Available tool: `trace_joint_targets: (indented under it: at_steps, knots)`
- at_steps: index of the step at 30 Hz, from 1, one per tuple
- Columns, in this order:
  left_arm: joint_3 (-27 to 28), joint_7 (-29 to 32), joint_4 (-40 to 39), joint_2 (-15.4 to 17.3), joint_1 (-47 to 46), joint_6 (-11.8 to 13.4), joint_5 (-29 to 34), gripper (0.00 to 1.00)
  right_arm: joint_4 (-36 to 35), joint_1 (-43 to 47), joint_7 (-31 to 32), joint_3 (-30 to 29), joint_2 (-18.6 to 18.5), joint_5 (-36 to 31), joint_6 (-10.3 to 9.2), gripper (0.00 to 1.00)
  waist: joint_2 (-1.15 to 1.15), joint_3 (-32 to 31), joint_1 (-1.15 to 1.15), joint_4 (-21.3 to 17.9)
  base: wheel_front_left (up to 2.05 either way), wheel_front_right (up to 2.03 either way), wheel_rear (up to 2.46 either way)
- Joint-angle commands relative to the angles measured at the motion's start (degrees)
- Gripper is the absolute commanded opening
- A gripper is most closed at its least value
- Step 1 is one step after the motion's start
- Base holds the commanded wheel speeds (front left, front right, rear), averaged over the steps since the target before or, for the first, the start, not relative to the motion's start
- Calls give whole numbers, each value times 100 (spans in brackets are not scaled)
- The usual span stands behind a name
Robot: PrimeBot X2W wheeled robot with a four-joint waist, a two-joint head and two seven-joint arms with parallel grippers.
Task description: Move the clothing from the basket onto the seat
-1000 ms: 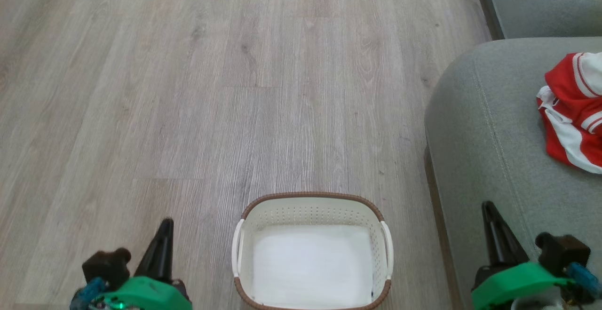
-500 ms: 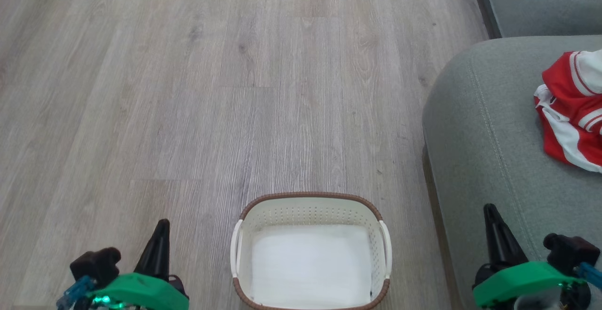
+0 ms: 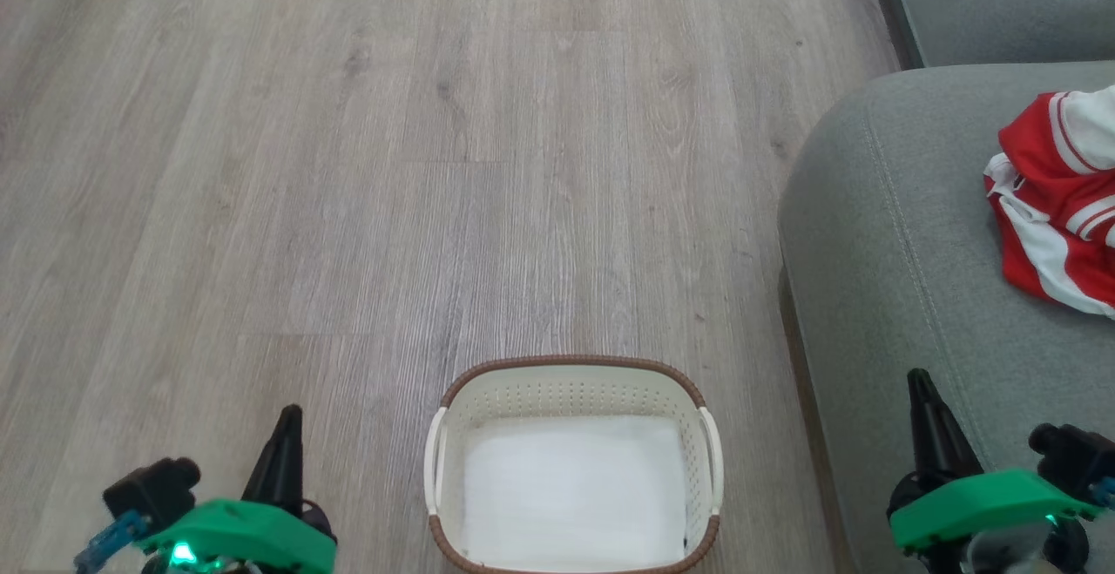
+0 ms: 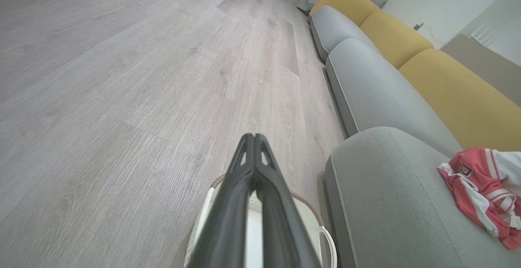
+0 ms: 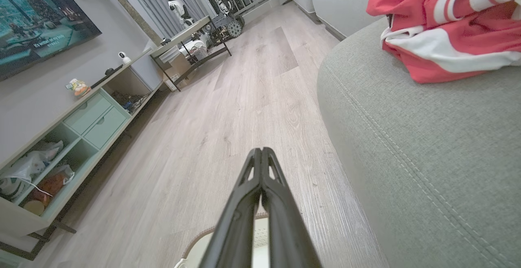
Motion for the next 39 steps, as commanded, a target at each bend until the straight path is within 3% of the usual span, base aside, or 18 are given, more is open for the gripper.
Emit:
trace_joint_targets:
  at_steps: [1,39]
  knots:
    - [193,30,-195,7,-333,-58,-143,0,-154,-273,50,-20,-26,167,-1,0,0,1,0,-4,0,0,0]
    - [773,643,-228,-224,-549,-231,-2139,0,-64,-564,661,-212,87,2390,-1,0,0,13,0,-113,0,0,0]
